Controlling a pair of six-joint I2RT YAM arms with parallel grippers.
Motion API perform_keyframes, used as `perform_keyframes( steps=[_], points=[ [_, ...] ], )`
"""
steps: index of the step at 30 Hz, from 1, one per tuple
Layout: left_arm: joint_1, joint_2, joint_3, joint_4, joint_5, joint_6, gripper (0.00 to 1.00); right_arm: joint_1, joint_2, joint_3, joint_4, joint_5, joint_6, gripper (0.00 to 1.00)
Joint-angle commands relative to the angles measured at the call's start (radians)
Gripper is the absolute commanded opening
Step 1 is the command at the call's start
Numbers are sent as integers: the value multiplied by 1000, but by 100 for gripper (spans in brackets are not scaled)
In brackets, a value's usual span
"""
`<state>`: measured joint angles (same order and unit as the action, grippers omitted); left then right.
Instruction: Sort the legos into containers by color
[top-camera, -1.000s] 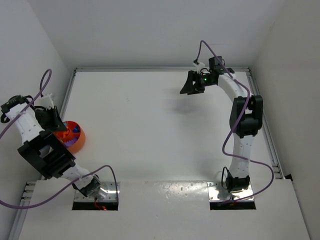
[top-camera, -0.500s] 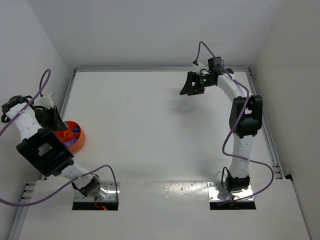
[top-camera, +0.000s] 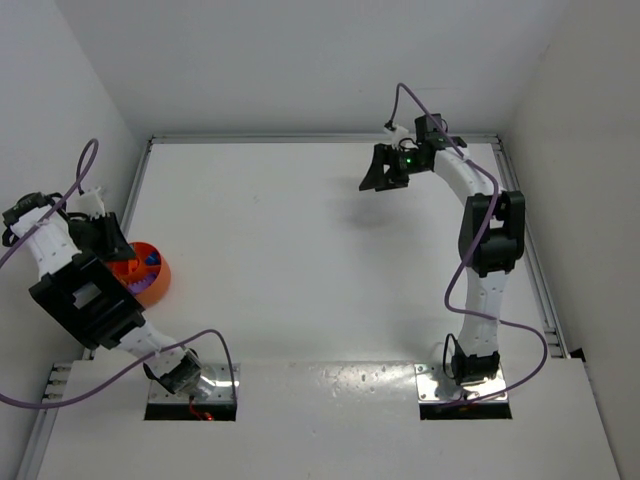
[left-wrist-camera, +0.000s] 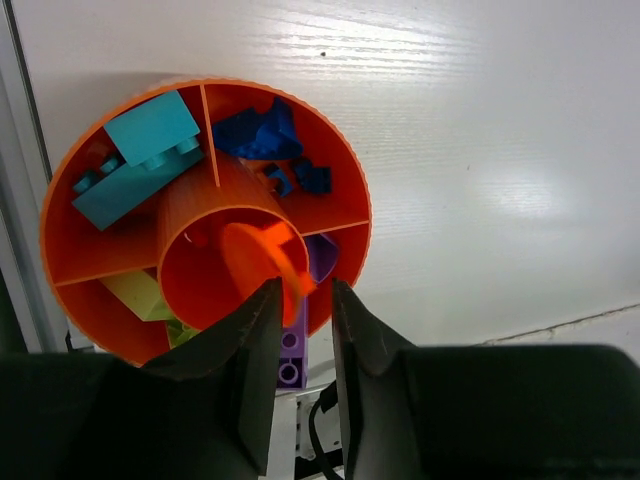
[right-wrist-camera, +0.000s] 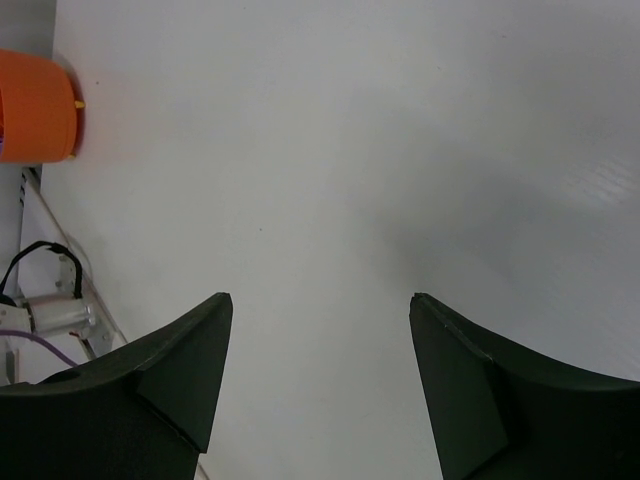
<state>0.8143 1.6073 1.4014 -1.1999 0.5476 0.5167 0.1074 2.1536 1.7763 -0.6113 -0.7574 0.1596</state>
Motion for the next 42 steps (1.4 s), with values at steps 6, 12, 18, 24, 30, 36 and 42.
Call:
perform_keyframes(
  steps=[6,12,18,24,30,36,42],
  points=[
    [14,0,-2,11,45,20,36,12,-67,-3,8,4,-22,72],
    [14,-59,31,11,124,52,40,12,-77,-12,8,4,-31,72],
    [-154,-73,194,57,213,-64,59,-8,-162,-69,-1,115,-52,72],
    [-555,-61,217,251,20,-207,100,-46,-274,-187,-79,292,-241,74],
    [-826,84,257,355,-107,-333,100,-181,-386,-281,-156,395,-331,79],
    [-943,242,333,404,-146,-388,100,-327,-443,-411,-202,406,-428,80],
    [-989,292,300,493,-176,-411,100,-402,-525,-601,-139,377,-450,80]
  ],
)
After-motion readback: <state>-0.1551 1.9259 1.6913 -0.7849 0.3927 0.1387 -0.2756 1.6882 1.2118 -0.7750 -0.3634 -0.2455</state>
